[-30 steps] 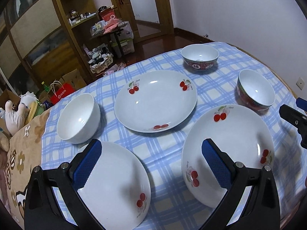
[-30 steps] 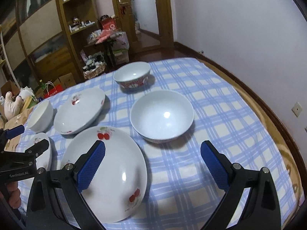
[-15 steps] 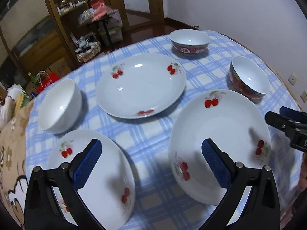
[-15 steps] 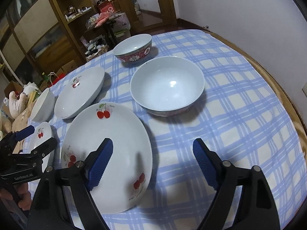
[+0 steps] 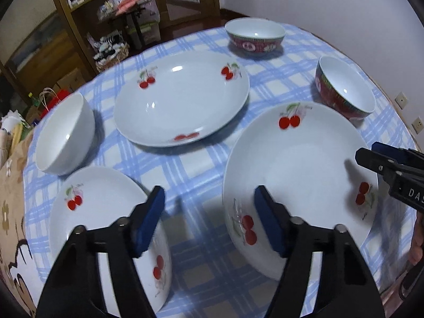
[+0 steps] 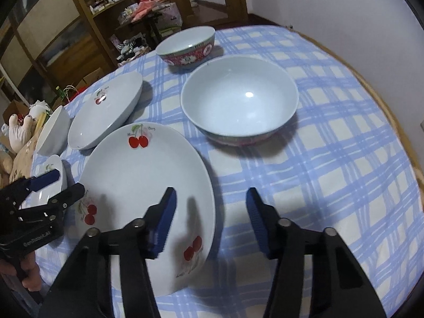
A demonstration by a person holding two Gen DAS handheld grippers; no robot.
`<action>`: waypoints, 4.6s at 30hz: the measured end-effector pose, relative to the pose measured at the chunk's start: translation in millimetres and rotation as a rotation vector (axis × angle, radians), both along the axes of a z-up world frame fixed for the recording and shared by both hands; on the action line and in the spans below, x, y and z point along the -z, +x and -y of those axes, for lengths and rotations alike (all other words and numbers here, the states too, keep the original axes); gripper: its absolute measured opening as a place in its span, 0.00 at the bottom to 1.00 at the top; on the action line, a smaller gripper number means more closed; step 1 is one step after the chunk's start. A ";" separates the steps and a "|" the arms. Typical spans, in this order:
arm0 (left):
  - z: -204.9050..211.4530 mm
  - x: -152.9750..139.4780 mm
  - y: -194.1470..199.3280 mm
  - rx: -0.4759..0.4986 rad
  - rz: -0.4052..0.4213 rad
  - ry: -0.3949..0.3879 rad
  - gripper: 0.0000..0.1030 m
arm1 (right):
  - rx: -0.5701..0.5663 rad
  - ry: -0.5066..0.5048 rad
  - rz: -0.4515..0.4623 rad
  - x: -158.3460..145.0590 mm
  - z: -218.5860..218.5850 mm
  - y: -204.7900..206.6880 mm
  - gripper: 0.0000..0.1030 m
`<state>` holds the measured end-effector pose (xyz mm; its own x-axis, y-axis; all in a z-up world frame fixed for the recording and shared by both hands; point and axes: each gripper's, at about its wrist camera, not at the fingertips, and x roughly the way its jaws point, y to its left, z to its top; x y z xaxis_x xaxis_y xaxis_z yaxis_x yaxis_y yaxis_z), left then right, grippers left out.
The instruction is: Organize plates and bowls
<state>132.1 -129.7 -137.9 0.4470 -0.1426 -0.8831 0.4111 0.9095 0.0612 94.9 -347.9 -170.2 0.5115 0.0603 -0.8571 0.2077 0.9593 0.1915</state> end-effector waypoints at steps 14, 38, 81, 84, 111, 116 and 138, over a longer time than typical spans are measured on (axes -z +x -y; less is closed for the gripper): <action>2.9 18.7 -1.4 0.010 -0.095 -0.047 0.13 | -0.028 0.035 -0.038 7.6 -2.5 3.7 0.10; -13.7 9.4 -21.3 -0.047 -0.197 -0.153 0.12 | -0.001 0.004 -0.049 -13.7 -12.5 -33.7 0.10; -20.0 14.2 -39.8 -0.091 -0.280 -0.129 0.09 | 0.043 0.040 -0.142 3.1 -10.0 -43.3 0.13; -19.1 13.6 -39.5 -0.084 -0.270 -0.105 0.10 | 0.037 0.035 -0.138 1.5 -11.5 -44.6 0.13; -98.0 -66.2 0.3 -0.150 -0.118 -0.079 0.88 | 0.022 -0.128 0.097 -64.5 -45.2 -29.9 0.98; -129.9 -71.1 12.5 -0.203 -0.102 -0.064 0.89 | -0.046 -0.124 0.117 -69.5 -74.5 -15.2 0.98; -231.5 -24.5 40.7 -0.385 -0.191 -0.061 0.81 | -0.222 -0.050 0.093 -50.5 -210.5 51.7 0.98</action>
